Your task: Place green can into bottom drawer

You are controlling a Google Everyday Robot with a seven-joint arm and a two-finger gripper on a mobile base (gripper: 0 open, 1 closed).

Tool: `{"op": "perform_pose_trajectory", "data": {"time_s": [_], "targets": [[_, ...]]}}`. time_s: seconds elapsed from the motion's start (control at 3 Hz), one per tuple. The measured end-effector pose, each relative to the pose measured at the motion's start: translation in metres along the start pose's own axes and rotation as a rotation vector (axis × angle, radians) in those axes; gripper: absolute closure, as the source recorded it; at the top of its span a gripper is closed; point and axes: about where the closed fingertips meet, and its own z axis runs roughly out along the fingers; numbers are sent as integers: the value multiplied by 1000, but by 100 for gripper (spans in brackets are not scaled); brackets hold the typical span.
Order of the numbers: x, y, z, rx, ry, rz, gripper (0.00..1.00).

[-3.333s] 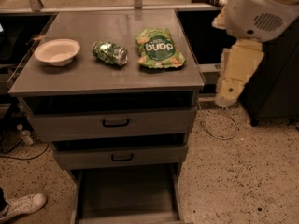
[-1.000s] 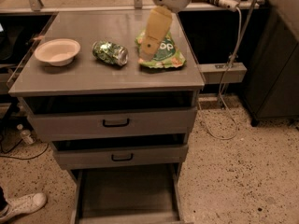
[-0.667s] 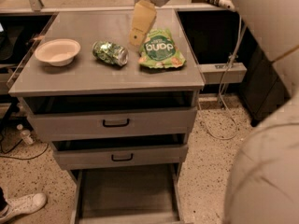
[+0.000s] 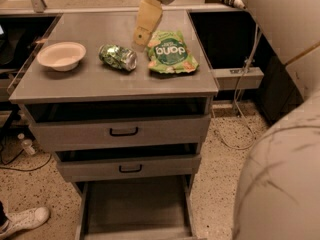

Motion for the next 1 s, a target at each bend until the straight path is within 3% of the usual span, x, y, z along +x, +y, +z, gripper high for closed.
{"op": "perform_pose_trajectory", "data": {"time_s": [0.67, 1.0], "targets": [[-52, -11, 59, -67, -37, 21, 0], [-64, -16, 92, -110, -36, 48, 0]]}}
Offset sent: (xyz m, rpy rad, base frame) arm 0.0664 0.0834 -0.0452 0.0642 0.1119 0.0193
